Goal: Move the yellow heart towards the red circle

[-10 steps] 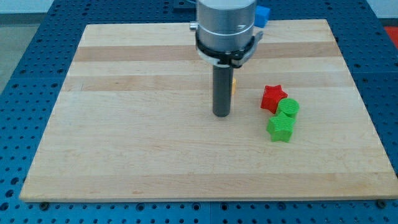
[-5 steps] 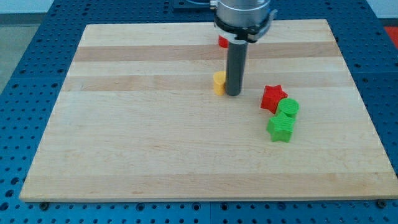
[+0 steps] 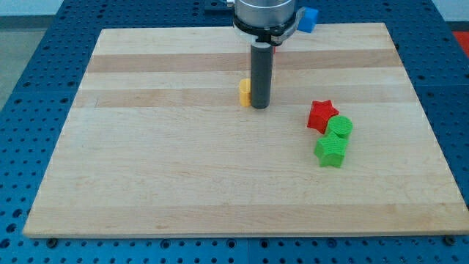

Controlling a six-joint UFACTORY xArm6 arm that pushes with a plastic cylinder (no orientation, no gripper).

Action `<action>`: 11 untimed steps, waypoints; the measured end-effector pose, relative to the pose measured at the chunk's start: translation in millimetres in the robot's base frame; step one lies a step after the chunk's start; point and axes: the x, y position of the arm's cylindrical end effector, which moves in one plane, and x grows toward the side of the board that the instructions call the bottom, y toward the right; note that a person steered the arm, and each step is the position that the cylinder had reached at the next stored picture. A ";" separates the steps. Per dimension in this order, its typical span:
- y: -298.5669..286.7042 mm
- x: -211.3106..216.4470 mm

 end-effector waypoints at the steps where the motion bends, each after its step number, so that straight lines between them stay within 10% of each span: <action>1: -47.5 38.9; 11: 59.1 -46.9</action>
